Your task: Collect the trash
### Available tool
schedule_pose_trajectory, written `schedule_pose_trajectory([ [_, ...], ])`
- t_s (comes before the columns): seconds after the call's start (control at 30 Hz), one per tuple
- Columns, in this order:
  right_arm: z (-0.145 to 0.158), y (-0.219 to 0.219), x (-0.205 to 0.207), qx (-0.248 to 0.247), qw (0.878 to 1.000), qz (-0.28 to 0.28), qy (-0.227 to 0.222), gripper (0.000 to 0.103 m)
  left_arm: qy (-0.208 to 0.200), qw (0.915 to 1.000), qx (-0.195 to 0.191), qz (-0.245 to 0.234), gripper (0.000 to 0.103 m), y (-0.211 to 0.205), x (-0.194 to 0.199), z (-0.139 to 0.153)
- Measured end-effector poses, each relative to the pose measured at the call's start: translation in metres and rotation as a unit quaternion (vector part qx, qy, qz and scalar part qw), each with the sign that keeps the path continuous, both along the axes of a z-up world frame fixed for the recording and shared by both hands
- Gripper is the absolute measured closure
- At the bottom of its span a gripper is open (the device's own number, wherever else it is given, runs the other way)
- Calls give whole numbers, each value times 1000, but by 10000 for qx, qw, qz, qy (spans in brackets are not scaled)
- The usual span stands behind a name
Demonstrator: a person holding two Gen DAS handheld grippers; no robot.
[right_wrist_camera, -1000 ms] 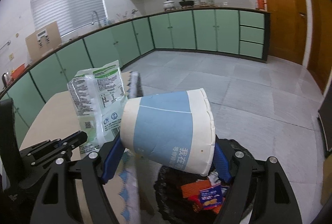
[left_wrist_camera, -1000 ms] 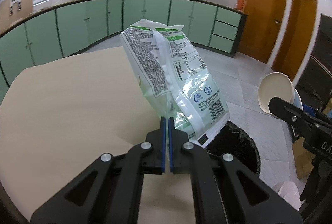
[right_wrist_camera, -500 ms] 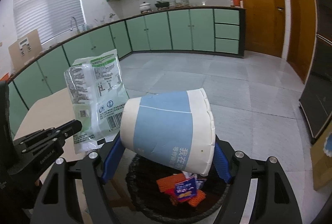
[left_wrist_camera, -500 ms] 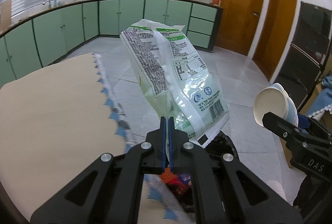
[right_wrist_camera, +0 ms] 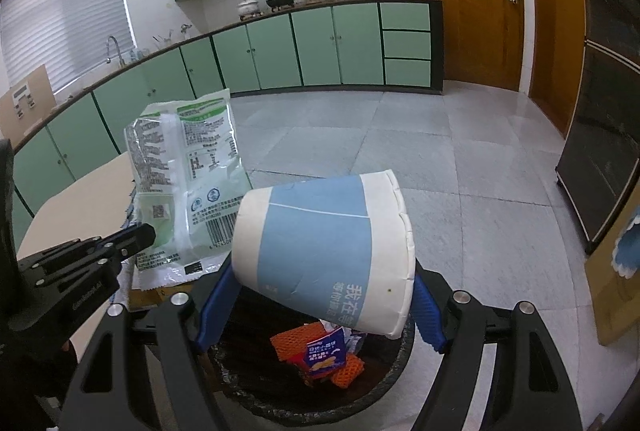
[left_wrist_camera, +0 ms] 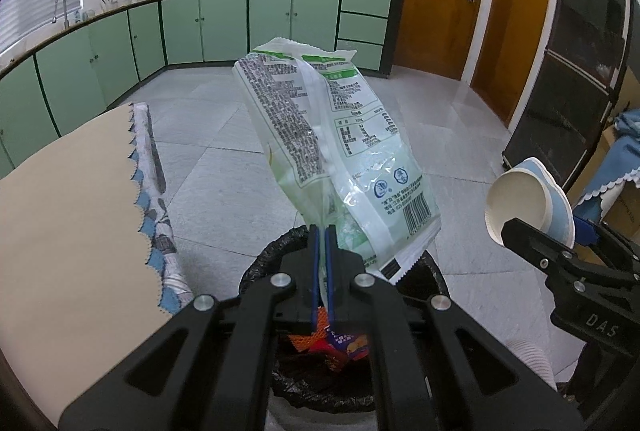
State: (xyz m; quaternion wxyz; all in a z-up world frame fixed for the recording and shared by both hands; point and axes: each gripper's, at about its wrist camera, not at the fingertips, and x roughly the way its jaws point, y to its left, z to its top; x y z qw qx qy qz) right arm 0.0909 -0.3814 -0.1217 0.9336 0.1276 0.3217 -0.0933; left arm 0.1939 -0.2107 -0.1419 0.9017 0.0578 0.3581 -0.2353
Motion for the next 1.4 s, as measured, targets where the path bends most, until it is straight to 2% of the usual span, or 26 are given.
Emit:
schedule_pose_trajectory([
  [0.27, -23, -6, 17, 85, 9996, 55, 252, 28, 139, 9998, 142, 39, 100, -11, 12, -10],
  [0.4, -34, -10, 26, 111, 9991, 94, 394, 28, 208, 9997, 104, 66, 94, -14, 17, -11],
  [0.5, -37, -12, 29, 139, 9989, 90, 436, 27, 206, 9997, 52, 75, 83, -13, 17, -11],
  [0.57, -36, -12, 30, 143, 9990, 62, 430, 22, 202, 9998, 25, 78, 78, -11, 17, -11],
  [0.63, -34, -11, 29, 110, 9990, 70, 420, 14, 199, 9998, 2, 69, 69, -8, 17, -10],
  [0.77, -31, -9, 27, 77, 9990, 130, 420, 13, 211, 9997, -70, 97, 58, -2, 18, -7],
  [0.8, -30, -8, 25, 83, 9991, 131, 405, 12, 215, 9996, -116, 125, 53, 1, 18, -5],
  [1.03, -11, -9, 12, 157, 9997, 55, 202, 10, 60, 9994, -280, 195, 37, 17, 9, 9],
  [1.3, 28, -7, -5, 61, 9999, 56, -97, 6, -227, 9989, -375, 163, 17, 37, -10, 38],
  [1.4, 42, -2, -12, 94, 9997, 115, -179, 6, -287, 9984, -449, 164, 14, 46, -17, 49],
])
